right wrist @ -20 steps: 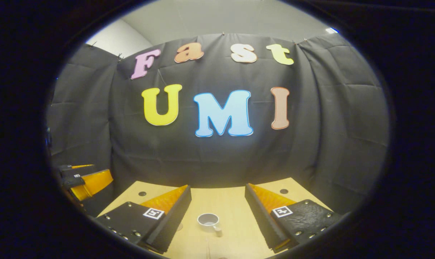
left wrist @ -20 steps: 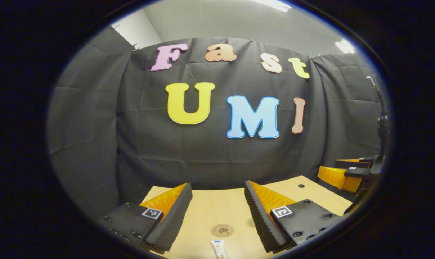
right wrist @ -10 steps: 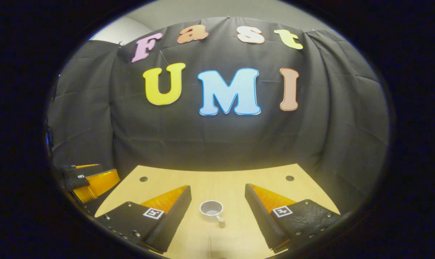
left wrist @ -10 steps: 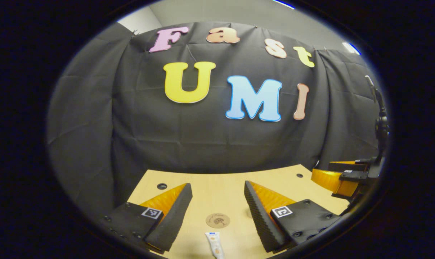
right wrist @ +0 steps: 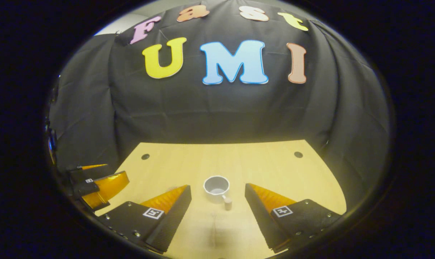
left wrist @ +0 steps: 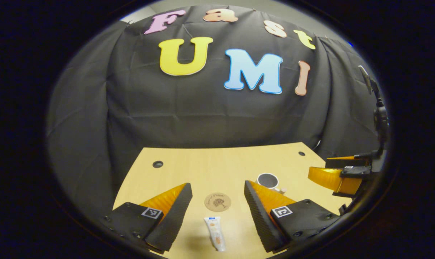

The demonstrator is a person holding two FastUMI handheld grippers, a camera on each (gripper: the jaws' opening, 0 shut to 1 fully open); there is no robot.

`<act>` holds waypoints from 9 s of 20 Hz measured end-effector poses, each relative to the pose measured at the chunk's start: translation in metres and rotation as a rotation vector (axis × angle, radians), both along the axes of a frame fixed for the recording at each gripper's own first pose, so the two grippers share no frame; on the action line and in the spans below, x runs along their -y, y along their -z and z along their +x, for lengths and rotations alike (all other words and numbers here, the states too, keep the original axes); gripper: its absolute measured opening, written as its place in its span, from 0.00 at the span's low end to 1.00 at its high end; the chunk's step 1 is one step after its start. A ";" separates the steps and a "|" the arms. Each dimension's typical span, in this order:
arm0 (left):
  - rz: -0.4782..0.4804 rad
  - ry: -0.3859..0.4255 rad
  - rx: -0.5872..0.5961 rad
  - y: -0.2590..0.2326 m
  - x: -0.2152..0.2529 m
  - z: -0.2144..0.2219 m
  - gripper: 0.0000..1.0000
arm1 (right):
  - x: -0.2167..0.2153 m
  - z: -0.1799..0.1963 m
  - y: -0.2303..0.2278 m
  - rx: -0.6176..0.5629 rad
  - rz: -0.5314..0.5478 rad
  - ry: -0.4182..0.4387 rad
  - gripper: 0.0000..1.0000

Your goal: Put the toothbrush and toothpaste on the desktop into the cup, then pick up the cup and place it on the coaster on the desktop.

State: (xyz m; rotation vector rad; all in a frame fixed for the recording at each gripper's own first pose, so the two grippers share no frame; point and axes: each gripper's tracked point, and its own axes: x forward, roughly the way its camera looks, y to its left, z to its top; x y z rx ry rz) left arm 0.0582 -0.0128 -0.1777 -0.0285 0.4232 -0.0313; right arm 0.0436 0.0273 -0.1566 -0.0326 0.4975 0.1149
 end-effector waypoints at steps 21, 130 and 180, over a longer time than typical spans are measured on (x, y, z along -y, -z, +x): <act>-0.115 -0.030 -0.538 0.208 -0.003 -0.039 0.95 | 0.004 -0.027 0.204 -0.567 -0.017 0.023 0.95; 0.001 -0.150 -0.906 0.236 -0.025 -0.063 0.08 | 0.011 0.188 0.071 -0.351 0.154 0.135 0.03; 0.146 0.483 -0.320 -0.124 0.353 0.186 0.07 | 0.157 0.077 0.123 -0.345 0.370 0.472 0.27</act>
